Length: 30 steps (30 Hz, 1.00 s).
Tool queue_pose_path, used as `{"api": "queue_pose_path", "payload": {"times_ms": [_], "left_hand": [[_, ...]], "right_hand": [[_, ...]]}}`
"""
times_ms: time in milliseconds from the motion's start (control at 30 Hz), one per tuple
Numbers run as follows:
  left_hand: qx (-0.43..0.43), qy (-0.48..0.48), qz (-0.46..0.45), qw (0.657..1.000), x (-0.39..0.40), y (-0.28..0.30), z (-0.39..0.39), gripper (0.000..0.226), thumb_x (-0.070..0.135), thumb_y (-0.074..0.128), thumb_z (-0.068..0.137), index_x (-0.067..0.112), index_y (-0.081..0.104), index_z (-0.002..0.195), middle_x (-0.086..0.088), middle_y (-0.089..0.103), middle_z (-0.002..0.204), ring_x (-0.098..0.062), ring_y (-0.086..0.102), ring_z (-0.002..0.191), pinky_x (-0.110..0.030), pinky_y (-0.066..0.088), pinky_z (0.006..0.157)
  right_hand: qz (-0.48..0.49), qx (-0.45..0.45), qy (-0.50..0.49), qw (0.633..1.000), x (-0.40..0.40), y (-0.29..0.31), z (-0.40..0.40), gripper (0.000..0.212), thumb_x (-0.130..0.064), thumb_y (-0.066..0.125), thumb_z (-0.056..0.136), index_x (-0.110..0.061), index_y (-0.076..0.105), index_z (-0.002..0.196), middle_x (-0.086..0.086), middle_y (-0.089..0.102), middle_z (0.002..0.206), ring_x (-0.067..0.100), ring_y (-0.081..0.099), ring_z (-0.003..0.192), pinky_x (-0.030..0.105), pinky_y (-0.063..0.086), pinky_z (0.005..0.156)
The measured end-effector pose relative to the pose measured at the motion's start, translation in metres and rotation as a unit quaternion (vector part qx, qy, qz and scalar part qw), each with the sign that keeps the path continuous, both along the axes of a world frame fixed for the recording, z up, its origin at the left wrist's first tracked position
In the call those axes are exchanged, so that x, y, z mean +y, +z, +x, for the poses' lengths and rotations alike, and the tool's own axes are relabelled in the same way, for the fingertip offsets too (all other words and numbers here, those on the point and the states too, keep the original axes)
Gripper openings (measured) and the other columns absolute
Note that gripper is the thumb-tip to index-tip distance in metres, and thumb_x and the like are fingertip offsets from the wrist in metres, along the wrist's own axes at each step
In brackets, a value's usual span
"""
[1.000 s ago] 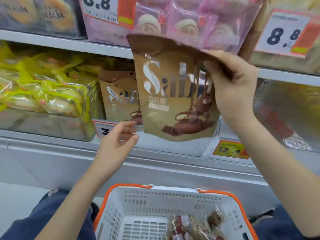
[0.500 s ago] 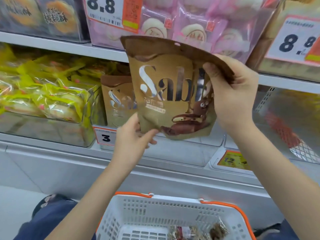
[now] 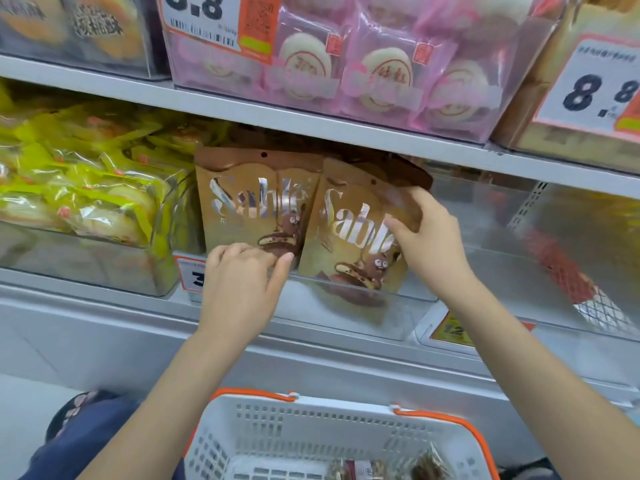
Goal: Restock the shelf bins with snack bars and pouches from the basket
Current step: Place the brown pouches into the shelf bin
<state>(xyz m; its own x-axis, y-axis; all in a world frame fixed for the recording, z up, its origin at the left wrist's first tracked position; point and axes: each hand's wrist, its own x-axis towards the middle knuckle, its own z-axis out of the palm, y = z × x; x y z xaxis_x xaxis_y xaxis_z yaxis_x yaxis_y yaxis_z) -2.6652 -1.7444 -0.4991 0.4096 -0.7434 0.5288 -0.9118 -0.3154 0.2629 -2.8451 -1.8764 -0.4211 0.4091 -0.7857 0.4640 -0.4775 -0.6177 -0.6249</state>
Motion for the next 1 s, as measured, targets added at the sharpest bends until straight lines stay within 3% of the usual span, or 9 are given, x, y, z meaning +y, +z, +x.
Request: {"api": "queue_pose_path", "payload": {"times_ms": [100,200,267,367,467,600,667,800,1000], "left_hand": [[-0.006,-0.007,-0.033,0.999,0.006,-0.007,-0.002,0.049,0.043,0.029,0.094,0.019,0.065,0.072,0.003,0.065,0.078,-0.024,0.058,0.086,-0.035,0.030,0.089],[0.012,-0.014,-0.065,0.998,0.013,-0.015,-0.011,0.044,0.043,0.032,0.094,0.017,0.069,0.096,0.001,0.066,0.102,-0.024,0.054,0.107,-0.038,0.023,0.107],[0.025,-0.025,-0.076,0.996,0.018,-0.021,-0.022,0.046,0.042,0.034,0.094,0.014,0.064,0.114,-0.005,0.061,0.119,-0.026,0.046,0.122,-0.042,0.022,0.112],[0.044,-0.052,-0.086,0.994,0.025,-0.032,-0.044,0.051,0.037,0.037,0.095,0.011,0.045,0.138,-0.013,0.038,0.146,-0.027,0.024,0.141,-0.044,0.024,0.114],[0.046,-0.087,-0.049,0.994,0.035,-0.056,-0.062,0.057,0.030,0.040,0.094,0.012,0.030,0.147,-0.015,0.021,0.155,-0.029,0.016,0.144,-0.039,0.017,0.115],[0.117,-0.106,0.101,0.982,0.064,-0.107,-0.092,0.058,0.031,0.041,0.096,0.015,0.023,0.149,-0.013,0.021,0.155,-0.029,0.014,0.144,-0.043,0.019,0.116],[0.173,-0.101,0.204,0.958,0.080,-0.135,-0.111,0.059,0.027,0.045,0.097,0.015,0.020,0.150,-0.011,0.020,0.156,-0.028,0.012,0.145,-0.042,0.017,0.117],[0.339,-0.065,0.332,0.878,0.101,-0.183,-0.156,0.061,0.026,0.050,0.096,0.015,0.022,0.149,-0.009,0.024,0.154,-0.026,0.022,0.141,-0.038,0.024,0.115],[0.483,-0.036,0.413,0.772,0.097,-0.217,-0.186,0.067,0.025,0.057,0.093,0.011,0.022,0.148,-0.012,0.027,0.152,-0.026,0.037,0.134,-0.033,0.033,0.105]], "right_hand": [[0.002,0.002,-0.029,1.000,-0.001,0.006,-0.003,0.051,-0.015,0.069,0.086,-0.018,0.042,0.130,-0.002,0.054,0.094,0.011,0.052,0.072,0.009,0.039,0.056],[-0.036,-0.038,-0.039,0.998,0.012,0.008,-0.022,0.060,-0.012,0.072,0.083,-0.021,0.040,0.133,-0.009,0.052,0.115,0.004,0.049,0.104,0.010,0.037,0.081],[-0.085,-0.083,-0.034,0.992,0.034,-0.006,-0.046,0.048,-0.008,0.070,0.085,-0.018,0.049,0.127,-0.011,0.053,0.118,0.004,0.051,0.111,0.011,0.038,0.094],[-0.137,-0.077,-0.064,0.985,0.081,-0.063,-0.093,0.025,-0.002,0.068,0.084,-0.016,0.060,0.104,-0.004,0.060,0.097,0.006,0.053,0.091,0.007,0.038,0.085],[0.030,0.007,-0.086,0.996,0.118,-0.154,-0.140,0.048,0.003,0.072,0.079,-0.037,0.054,0.097,-0.008,0.062,0.088,-0.003,0.054,0.081,-0.001,0.036,0.076],[0.339,0.194,-0.055,0.919,0.147,-0.257,-0.177,0.075,-0.018,0.073,0.082,-0.045,0.029,0.136,0.004,0.051,0.135,0.018,0.053,0.120,0.030,0.045,0.095],[0.377,0.269,-0.063,0.884,0.148,-0.279,-0.179,0.085,-0.031,0.073,0.083,-0.021,0.019,0.148,0.008,0.036,0.148,0.027,0.039,0.133,0.036,0.038,0.102],[0.385,0.359,-0.071,0.847,0.150,-0.296,-0.173,0.099,-0.040,0.074,0.080,-0.022,0.008,0.151,0.006,0.010,0.159,0.036,0.006,0.142,0.046,0.026,0.111],[0.307,0.452,-0.078,0.834,0.153,-0.305,-0.174,0.098,-0.053,0.072,0.076,-0.024,0.014,0.150,0.003,0.018,0.156,0.029,0.017,0.140,0.043,0.040,0.102]]}}
